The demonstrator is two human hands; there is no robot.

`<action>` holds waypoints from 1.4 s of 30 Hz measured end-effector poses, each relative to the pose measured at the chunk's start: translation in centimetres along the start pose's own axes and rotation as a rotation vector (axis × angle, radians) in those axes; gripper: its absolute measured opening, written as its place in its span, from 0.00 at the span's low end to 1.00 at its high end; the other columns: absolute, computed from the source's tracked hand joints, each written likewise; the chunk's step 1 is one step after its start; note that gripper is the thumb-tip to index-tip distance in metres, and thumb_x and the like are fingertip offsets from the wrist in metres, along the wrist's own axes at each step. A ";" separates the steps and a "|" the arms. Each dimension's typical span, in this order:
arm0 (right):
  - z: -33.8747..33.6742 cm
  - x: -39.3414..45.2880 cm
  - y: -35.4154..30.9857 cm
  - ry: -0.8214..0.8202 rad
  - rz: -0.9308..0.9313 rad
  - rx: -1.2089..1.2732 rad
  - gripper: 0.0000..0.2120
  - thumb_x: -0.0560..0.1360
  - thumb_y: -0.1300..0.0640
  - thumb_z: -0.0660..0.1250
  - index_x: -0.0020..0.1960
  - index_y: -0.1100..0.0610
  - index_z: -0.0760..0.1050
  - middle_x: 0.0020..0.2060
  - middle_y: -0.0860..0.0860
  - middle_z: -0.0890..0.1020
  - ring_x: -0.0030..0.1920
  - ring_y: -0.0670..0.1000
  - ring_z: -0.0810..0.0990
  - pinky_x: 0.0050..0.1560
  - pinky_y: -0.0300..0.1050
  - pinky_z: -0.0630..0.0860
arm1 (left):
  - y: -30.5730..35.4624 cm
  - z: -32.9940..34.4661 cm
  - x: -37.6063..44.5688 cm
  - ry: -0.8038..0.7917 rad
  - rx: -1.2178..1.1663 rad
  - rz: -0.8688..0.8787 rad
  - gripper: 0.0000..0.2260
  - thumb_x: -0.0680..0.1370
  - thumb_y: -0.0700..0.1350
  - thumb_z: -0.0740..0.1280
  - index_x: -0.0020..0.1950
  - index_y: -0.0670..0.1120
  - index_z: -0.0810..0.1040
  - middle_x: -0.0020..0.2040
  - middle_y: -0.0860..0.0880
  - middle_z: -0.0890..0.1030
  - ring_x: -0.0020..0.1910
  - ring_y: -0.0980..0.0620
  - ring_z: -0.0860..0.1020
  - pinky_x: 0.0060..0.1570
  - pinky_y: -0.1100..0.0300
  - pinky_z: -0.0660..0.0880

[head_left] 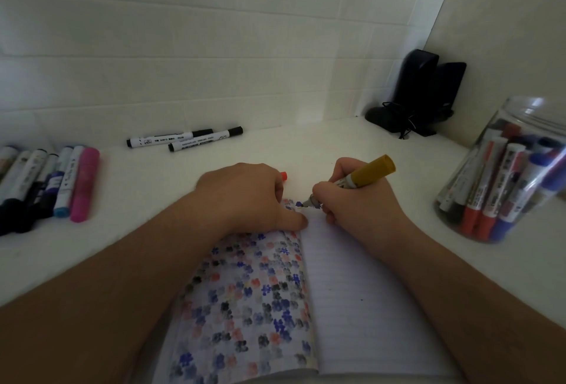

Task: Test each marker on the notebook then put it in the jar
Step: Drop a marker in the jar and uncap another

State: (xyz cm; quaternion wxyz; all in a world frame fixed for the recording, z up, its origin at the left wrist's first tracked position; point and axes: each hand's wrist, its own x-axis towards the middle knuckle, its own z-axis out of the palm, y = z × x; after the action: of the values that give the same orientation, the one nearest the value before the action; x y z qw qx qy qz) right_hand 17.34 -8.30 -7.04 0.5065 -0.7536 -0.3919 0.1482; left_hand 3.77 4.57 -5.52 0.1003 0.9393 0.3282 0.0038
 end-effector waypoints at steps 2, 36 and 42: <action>0.0 0.0 -0.1 -0.008 0.003 0.020 0.11 0.70 0.63 0.74 0.36 0.60 0.72 0.33 0.64 0.81 0.28 0.50 0.79 0.30 0.43 0.76 | 0.0 0.0 0.0 0.002 -0.003 0.002 0.26 0.65 0.76 0.69 0.43 0.55 0.77 0.41 0.56 0.80 0.40 0.54 0.78 0.42 0.57 0.76; -0.1 0.1 0.3 -0.004 0.002 0.052 0.11 0.71 0.62 0.74 0.37 0.60 0.72 0.34 0.65 0.81 0.27 0.50 0.80 0.32 0.46 0.77 | 0.1 0.0 -0.1 0.011 0.000 0.003 0.25 0.66 0.75 0.69 0.43 0.55 0.76 0.41 0.56 0.80 0.40 0.55 0.78 0.40 0.58 0.74; 0.0 0.0 0.3 -0.030 -0.010 0.012 0.11 0.69 0.63 0.74 0.36 0.60 0.71 0.36 0.68 0.78 0.29 0.52 0.78 0.30 0.44 0.75 | 0.3 -0.2 -0.3 0.001 -0.007 -0.013 0.25 0.66 0.75 0.70 0.43 0.55 0.76 0.40 0.55 0.80 0.41 0.54 0.78 0.41 0.56 0.75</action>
State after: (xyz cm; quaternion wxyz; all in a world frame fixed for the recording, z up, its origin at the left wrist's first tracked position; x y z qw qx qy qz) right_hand 17.54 -8.35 -7.32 0.5060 -0.7462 -0.4023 0.1590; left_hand 3.70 4.24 -5.24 0.1033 0.9368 0.3342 0.0049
